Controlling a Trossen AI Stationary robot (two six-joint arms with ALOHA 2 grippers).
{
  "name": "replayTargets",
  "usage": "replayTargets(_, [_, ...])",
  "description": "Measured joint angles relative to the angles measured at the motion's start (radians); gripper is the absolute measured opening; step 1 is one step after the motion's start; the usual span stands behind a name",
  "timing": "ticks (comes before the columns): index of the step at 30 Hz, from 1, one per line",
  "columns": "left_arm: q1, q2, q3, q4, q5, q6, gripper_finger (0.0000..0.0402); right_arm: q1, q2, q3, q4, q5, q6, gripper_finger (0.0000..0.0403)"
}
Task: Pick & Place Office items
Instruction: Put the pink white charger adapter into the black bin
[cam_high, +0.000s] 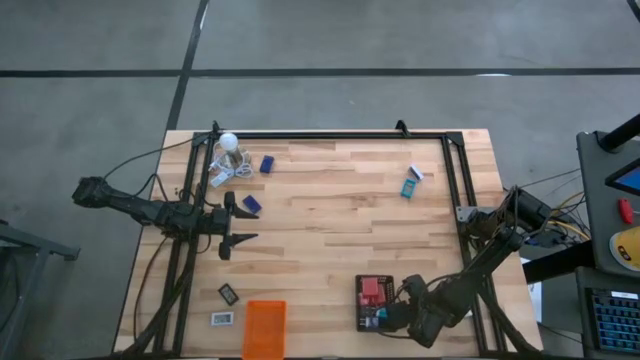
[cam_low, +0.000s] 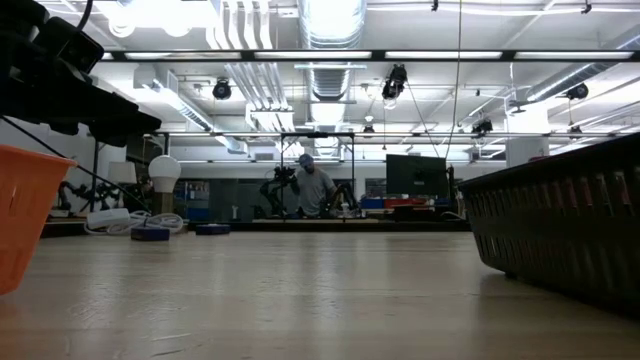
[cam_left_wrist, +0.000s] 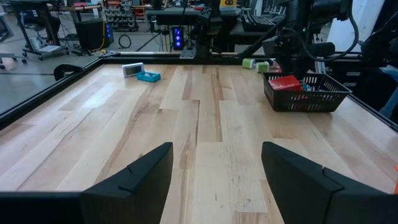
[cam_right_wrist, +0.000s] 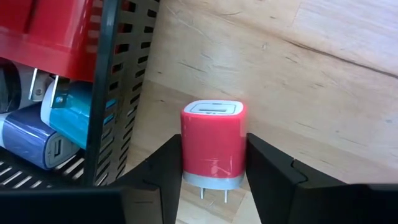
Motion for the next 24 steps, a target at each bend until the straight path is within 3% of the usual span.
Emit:
replayTargets(11, [0.0, 0.0, 0.0, 0.0, 0.0, 0.0, 0.0252, -0.001, -0.001, 0.015, -0.026, -0.016, 0.0, 0.0144])
replayTargets(18, [0.0, 0.0, 0.0, 0.0, 0.0, 0.0, 0.0252, -0.001, -0.009, 0.145, -0.279, -0.01, 0.0, 0.0144])
replayTargets(24, [0.0, 0.0, 0.0, 0.0, 0.0, 0.0, 0.0252, 0.0, -0.01, 0.314, -0.488, 0.123, -0.081, 0.0144])
